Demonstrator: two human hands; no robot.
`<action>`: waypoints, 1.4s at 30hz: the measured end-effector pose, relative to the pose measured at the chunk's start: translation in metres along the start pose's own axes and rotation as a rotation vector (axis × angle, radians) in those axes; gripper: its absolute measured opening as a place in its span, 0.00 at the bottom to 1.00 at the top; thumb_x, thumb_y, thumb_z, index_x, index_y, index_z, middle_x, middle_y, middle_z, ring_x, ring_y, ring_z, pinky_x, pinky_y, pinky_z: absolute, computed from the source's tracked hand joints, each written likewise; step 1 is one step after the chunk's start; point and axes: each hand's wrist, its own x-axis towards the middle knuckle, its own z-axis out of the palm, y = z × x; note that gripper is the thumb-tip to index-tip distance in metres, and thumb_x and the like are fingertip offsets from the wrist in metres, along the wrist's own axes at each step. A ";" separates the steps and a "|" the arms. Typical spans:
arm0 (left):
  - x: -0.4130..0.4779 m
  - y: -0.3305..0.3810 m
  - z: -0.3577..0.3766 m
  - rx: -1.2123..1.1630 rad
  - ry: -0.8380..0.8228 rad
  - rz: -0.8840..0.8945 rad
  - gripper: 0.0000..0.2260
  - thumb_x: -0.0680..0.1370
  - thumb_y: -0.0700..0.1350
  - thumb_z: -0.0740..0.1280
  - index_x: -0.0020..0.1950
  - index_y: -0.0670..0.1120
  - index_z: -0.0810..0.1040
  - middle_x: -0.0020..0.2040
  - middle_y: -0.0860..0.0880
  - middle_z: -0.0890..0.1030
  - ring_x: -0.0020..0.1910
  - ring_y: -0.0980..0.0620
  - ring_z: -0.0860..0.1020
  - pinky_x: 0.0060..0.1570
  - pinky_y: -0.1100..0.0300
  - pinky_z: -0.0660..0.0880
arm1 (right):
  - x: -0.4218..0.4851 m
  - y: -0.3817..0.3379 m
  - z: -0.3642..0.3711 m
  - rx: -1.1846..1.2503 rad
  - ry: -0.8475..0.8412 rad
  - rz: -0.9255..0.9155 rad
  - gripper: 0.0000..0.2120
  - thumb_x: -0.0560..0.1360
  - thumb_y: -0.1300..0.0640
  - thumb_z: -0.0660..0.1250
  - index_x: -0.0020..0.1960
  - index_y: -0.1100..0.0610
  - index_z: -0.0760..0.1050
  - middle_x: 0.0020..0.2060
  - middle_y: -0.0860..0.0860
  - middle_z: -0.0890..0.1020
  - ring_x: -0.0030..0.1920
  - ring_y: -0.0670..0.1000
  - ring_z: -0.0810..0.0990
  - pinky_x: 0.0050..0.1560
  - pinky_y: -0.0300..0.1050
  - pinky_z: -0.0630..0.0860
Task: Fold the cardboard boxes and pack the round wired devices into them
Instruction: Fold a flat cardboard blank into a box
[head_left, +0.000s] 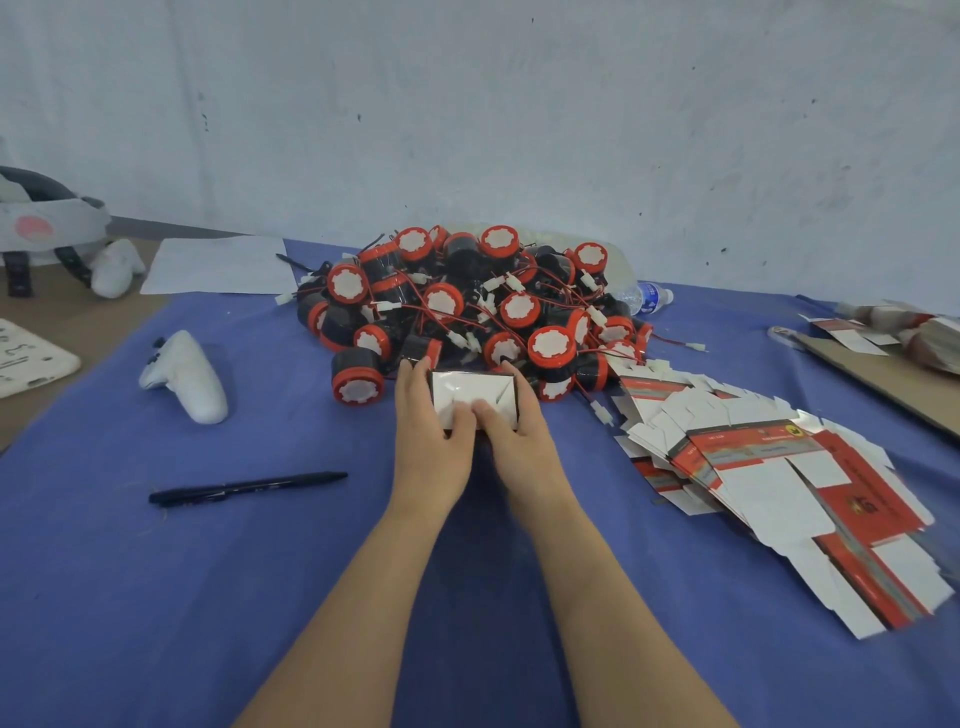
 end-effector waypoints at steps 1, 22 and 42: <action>0.001 0.000 0.001 -0.010 -0.002 0.007 0.24 0.79 0.37 0.61 0.74 0.47 0.61 0.76 0.46 0.60 0.71 0.50 0.66 0.64 0.58 0.72 | 0.000 -0.001 0.001 0.030 0.016 -0.004 0.26 0.78 0.61 0.63 0.73 0.47 0.63 0.65 0.50 0.75 0.63 0.50 0.76 0.65 0.51 0.74; 0.007 0.006 -0.011 -0.460 -0.149 -0.361 0.10 0.82 0.52 0.60 0.59 0.53 0.79 0.53 0.50 0.84 0.53 0.51 0.82 0.52 0.51 0.79 | -0.005 -0.020 -0.008 0.149 0.122 -0.229 0.09 0.82 0.55 0.58 0.53 0.46 0.77 0.49 0.41 0.83 0.51 0.39 0.80 0.46 0.31 0.75; -0.002 0.016 0.003 -0.661 -0.256 -0.499 0.35 0.69 0.65 0.67 0.70 0.49 0.68 0.63 0.49 0.78 0.55 0.50 0.81 0.52 0.53 0.78 | -0.008 -0.014 0.008 -0.414 0.301 -0.383 0.05 0.77 0.52 0.65 0.47 0.53 0.71 0.45 0.52 0.75 0.49 0.54 0.74 0.45 0.39 0.70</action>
